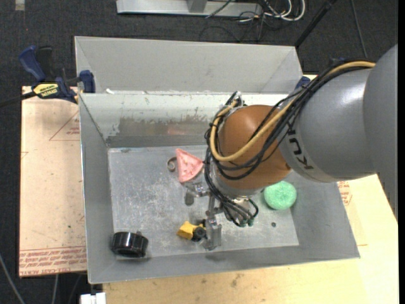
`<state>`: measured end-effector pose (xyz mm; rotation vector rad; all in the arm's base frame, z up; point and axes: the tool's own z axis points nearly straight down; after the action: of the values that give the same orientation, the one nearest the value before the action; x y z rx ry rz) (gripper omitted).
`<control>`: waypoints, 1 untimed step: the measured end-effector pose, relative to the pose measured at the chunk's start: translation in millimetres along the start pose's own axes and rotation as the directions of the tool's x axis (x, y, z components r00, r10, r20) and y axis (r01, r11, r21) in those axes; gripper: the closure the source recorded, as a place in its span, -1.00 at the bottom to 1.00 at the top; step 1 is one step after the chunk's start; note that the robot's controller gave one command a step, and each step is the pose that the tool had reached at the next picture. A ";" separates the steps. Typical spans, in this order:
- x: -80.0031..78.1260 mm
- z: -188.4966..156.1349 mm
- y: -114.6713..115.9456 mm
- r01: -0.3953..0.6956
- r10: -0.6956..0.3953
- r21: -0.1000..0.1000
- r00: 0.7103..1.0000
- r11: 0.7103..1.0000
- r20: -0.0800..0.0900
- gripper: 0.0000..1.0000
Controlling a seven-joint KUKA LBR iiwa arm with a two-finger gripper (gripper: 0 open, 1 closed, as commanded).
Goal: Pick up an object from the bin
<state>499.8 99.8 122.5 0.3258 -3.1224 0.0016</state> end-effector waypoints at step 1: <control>8.1 24.2 -0.4 -0.072 0.072 -0.002 0.997 0.997 0.000 -1.00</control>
Offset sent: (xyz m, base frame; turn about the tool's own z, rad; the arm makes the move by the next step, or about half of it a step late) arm -0.0020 -0.0233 -0.0525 0.0745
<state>491.9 97.8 98.3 0.2130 -3.1318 -0.0014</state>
